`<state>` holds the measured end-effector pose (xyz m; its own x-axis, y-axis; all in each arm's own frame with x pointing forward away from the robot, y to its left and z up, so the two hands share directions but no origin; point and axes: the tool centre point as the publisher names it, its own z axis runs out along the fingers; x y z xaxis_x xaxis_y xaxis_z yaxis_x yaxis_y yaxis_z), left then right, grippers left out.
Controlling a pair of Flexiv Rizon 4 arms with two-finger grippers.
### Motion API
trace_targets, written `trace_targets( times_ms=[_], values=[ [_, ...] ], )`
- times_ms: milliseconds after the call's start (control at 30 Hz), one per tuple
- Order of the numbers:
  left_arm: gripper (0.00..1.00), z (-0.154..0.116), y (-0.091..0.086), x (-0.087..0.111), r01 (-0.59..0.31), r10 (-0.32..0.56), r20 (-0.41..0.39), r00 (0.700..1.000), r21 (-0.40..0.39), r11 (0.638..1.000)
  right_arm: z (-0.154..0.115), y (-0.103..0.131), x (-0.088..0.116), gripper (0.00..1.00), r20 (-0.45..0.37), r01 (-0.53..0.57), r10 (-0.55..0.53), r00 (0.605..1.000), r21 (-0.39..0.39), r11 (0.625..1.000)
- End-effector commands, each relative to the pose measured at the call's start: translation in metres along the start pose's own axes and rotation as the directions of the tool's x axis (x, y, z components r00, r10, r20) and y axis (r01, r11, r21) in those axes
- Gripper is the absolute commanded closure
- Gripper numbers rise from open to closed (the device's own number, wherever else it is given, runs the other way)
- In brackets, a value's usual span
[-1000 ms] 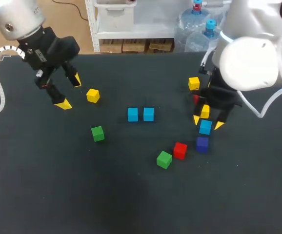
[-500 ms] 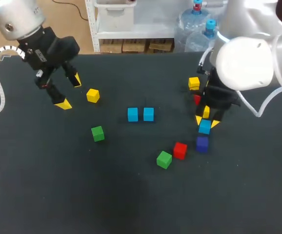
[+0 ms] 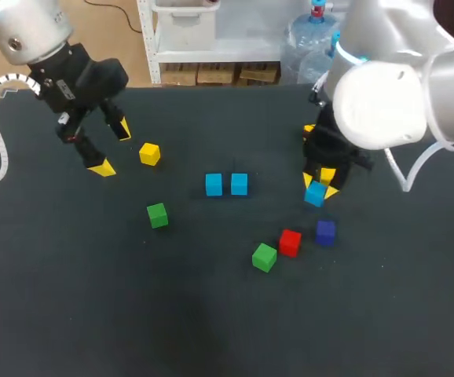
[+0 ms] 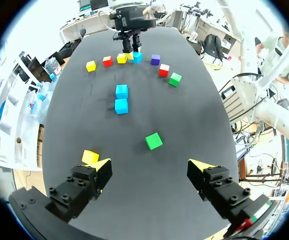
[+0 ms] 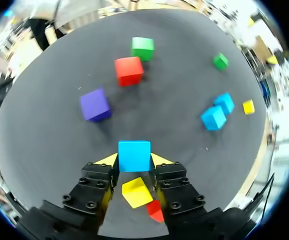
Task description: Place the blue cubes, place green cubes on the blue cubes, place the yellow cubes on the green cubes, then place the red cubes on the yellow cubes, and place purple cube on the red cubes.
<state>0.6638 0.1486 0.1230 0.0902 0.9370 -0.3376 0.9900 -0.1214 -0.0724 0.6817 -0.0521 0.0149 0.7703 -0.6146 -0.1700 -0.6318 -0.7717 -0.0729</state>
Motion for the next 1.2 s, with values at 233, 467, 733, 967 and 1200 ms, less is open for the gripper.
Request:
trace_targets(
  times_ms=[233, 467, 733, 967, 1200],
  values=[
    [0.0, 0.0, -0.001, 0.001, -0.002, 0.002, 0.002, 1.0, -0.002, 1.0, 0.0, -0.031, -0.021, 1.0, -0.078, -0.434, 0.435, 0.897, 0.029, 0.9],
    [0.0, 0.0, -0.001, 0.001, -0.002, 0.002, 0.002, 1.0, -0.002, 1.0, 0.003, -0.053, -0.022, 1.0, -0.062, -0.596, 0.602, 0.796, 0.089, 0.798],
    [0.0, 0.0, -0.001, 0.001, -0.002, 0.002, 0.002, 1.0, -0.002, 1.0, 0.001, -0.064, -0.008, 1.0, -0.079, -0.695, 0.708, 0.702, 0.138, 0.705],
    [0.0, 0.0, -0.001, 0.001, -0.002, 0.002, 0.002, 1.0, -0.002, 1.0, 0.006, -0.068, -0.008, 1.0, -0.053, -0.744, 0.756, 0.652, 0.148, 0.652],
    [0.0, 0.0, -0.001, 0.001, -0.002, 0.002, 0.002, 1.0, -0.002, 1.0, 0.008, -0.071, -0.013, 1.0, -0.025, -0.766, 0.777, 0.629, 0.151, 0.625]
  ],
)
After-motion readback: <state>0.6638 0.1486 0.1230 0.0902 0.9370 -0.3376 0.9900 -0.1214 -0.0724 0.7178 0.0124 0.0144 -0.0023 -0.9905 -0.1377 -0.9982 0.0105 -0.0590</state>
